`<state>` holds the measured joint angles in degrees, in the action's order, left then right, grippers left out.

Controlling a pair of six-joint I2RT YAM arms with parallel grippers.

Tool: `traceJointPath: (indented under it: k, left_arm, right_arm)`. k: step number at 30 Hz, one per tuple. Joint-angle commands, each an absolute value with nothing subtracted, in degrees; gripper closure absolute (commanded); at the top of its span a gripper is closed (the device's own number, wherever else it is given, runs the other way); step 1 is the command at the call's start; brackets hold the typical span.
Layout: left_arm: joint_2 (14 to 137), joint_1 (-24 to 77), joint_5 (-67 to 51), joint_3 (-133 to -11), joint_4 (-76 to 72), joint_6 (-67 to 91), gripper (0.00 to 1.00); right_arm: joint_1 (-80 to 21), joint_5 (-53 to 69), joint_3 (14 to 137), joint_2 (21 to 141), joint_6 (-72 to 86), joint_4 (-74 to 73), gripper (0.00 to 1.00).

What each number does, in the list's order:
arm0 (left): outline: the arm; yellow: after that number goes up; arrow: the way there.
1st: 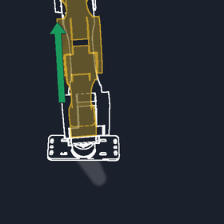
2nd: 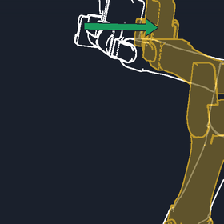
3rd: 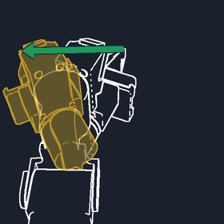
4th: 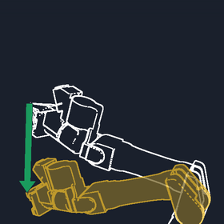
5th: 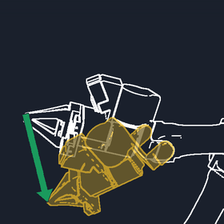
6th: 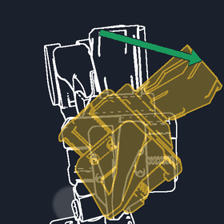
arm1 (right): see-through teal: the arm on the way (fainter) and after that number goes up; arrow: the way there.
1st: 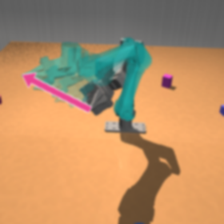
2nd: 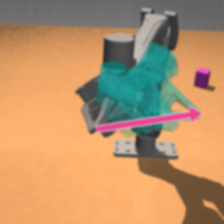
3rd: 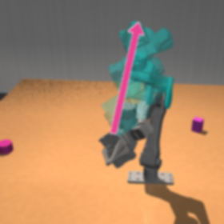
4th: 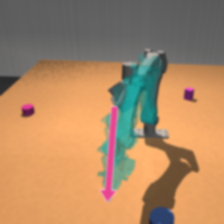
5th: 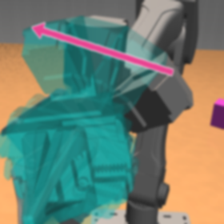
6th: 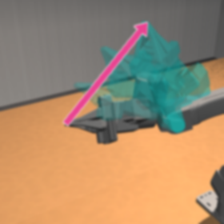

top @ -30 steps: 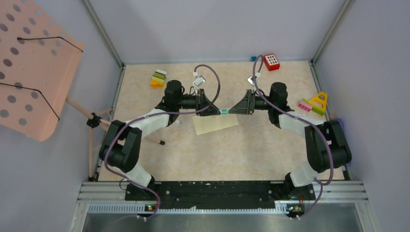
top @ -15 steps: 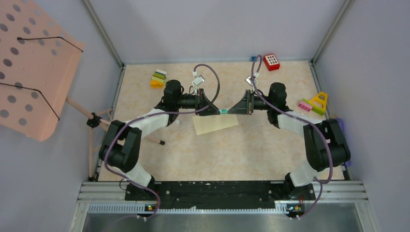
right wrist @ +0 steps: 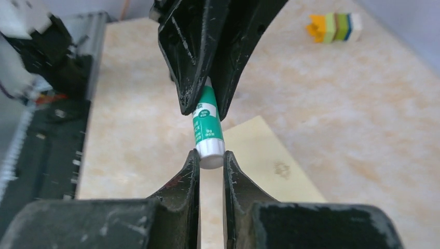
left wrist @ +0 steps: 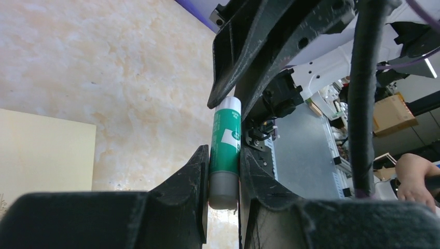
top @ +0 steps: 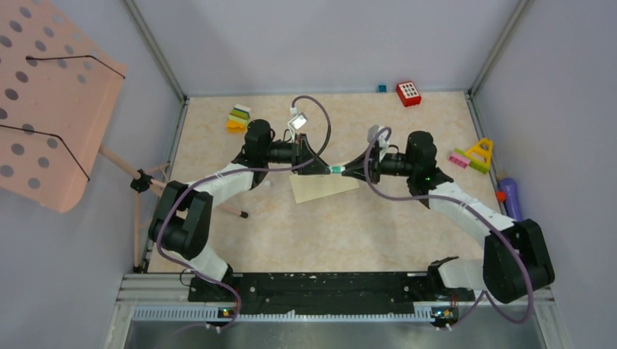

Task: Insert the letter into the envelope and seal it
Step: Screw the solid glue.

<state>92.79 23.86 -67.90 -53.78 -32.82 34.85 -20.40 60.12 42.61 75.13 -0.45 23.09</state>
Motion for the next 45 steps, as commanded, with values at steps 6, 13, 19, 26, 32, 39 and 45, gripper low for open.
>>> traceJointPath:
  k: [6,13,19,26,32,39,45]
  left_arm:
    - [94.1,24.01,-65.63,-53.96,-37.08,36.81,1.0]
    - [93.42,23.99,-65.52,-53.79,-37.04,36.38,1.0]
    - [92.35,23.91,-64.98,-53.55,-36.31,34.93,1.0]
    - [91.22,23.91,-64.16,-53.26,-35.74,33.82,1.0]
    - [90.57,23.91,-63.87,-53.25,-34.93,32.78,1.0]
    - [90.99,23.91,-64.07,-53.17,-35.15,32.87,1.0]
    - [90.97,23.91,-64.16,-53.18,-35.33,32.96,1.0]
  right_arm:
    - [-25.87,52.84,31.59,68.24,-41.45,29.67,0.66]
    - [-24.24,48.84,32.38,64.32,-35.67,27.73,0.53]
    - [-16.79,65.27,42.39,68.52,3.08,23.73,0.5]
    - [-15.9,66.54,46.51,78.58,33.1,25.11,0.54]
    - [-15.51,66.12,44.57,81.82,40.02,29.74,0.54]
    - [-15.49,66.68,44.56,85.62,44.06,33.36,0.59]
    - [-15.49,68.01,44.28,88.0,49.71,39.67,0.64]
